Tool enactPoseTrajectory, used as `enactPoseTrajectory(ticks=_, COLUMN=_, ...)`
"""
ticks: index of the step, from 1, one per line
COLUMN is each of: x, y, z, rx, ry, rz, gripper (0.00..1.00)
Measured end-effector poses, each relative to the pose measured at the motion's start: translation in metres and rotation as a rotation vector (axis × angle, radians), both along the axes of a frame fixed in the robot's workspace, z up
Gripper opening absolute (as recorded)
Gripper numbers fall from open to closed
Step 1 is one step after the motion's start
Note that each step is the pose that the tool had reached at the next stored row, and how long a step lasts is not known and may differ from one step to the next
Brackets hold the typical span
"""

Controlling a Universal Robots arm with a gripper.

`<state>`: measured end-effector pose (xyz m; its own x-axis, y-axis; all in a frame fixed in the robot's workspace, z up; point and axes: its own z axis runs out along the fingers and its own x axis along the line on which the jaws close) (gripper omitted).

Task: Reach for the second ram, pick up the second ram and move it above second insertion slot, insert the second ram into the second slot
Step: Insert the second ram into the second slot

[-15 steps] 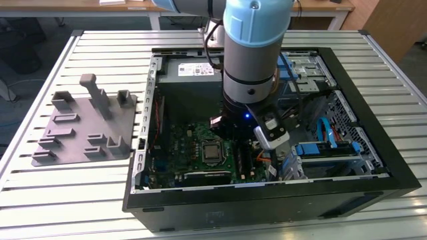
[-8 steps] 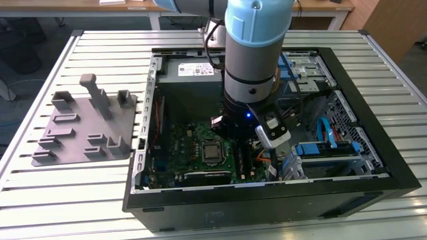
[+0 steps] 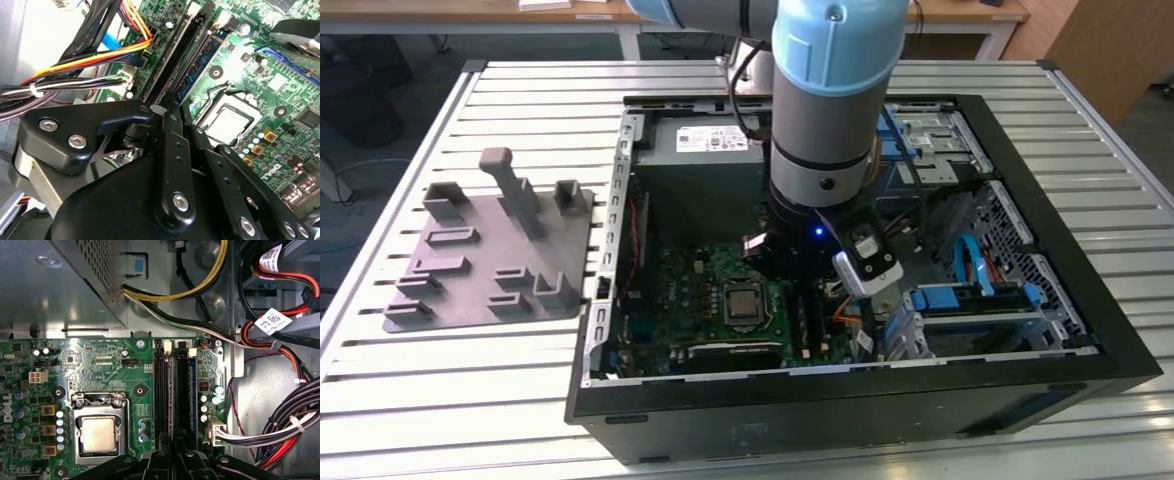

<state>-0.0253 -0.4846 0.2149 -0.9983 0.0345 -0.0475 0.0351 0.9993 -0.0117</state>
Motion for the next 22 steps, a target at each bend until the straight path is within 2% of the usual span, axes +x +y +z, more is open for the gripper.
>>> enactPoseTrajectory(ticks=22, x=-0.0004, y=0.0000, z=-0.0019, rx=-0.0042, ry=-0.0004, rz=0.002, gripper=0.14)
